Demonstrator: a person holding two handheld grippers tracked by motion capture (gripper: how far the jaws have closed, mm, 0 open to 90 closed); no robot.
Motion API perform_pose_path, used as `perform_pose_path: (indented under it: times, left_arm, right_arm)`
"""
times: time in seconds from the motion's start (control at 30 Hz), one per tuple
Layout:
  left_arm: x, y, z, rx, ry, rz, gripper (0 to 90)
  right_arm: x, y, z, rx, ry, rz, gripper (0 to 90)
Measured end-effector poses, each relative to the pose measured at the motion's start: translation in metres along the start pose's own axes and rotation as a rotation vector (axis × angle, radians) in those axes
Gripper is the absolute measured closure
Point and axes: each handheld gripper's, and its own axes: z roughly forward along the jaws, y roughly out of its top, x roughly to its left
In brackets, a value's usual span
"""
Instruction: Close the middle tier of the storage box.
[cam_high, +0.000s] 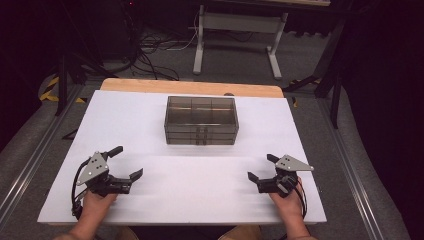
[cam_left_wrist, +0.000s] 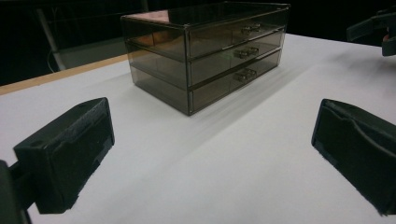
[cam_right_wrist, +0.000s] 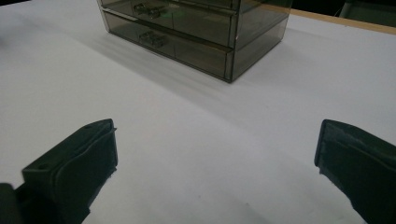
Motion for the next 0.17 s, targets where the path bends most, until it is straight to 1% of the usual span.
perform_pose_path:
  times: [0.17]
  left_arm:
    - [0.0004,0.0000,-0.0001,0.002,0.001,-0.001,0.2]
  right_arm:
    - [0.0004,0.0001,-0.0001,-0.005,-0.001,-0.004,0.0]
